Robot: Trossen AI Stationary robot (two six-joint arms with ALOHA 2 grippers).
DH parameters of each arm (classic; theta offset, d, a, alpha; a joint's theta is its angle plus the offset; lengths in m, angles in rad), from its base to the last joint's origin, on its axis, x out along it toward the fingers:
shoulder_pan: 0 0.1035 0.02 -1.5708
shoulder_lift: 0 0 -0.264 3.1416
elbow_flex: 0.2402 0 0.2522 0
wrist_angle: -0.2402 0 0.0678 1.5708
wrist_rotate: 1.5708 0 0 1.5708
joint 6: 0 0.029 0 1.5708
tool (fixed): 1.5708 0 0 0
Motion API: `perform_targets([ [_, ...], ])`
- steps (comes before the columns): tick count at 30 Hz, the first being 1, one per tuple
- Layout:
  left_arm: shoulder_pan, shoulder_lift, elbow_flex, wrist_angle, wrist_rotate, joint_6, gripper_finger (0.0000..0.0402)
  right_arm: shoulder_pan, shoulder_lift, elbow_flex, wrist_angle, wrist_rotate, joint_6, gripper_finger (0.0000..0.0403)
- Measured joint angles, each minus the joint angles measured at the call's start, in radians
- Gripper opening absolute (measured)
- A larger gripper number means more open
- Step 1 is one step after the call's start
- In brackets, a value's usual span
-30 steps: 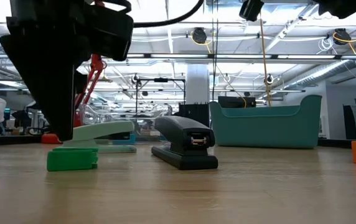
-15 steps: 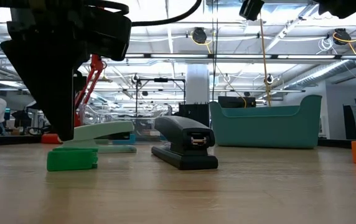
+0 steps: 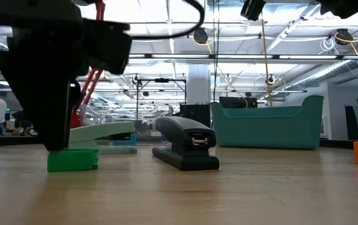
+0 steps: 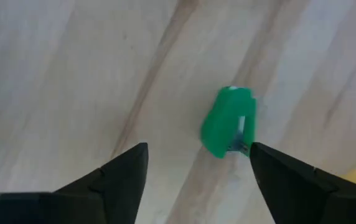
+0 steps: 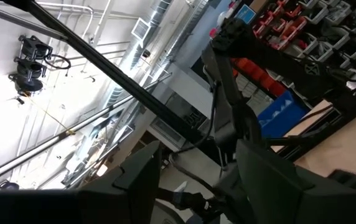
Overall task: Pick and place Stapler, Stapler remover, tape
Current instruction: Put the green stapler into the green bin
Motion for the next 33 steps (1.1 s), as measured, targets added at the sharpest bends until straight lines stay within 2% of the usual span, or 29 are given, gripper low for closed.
perform_targets([
  [6,0.003,0.052,0.006,0.017,0.051,0.001,0.0279,0.000,-0.001,0.000,-0.002,0.000,0.002,0.0201],
  [14,0.012,0.045,0.003,0.002,0.036,0.007,0.0257,0.000,-0.001,0.000,0.000,0.000,0.004,0.0201],
  [22,0.041,-0.012,-0.006,-0.127,0.026,-0.070,0.0242,0.000,-0.001,0.000,-0.001,0.000,0.003,0.0201],
  [24,0.052,-0.042,-0.007,-0.117,0.012,-0.063,0.0239,0.000,-0.001,0.000,-0.008,0.000,0.002,0.0201],
  [33,0.073,-0.117,-0.001,-0.109,0.052,0.446,0.0234,0.000,0.000,0.000,-0.012,0.002,0.000,0.0201],
])
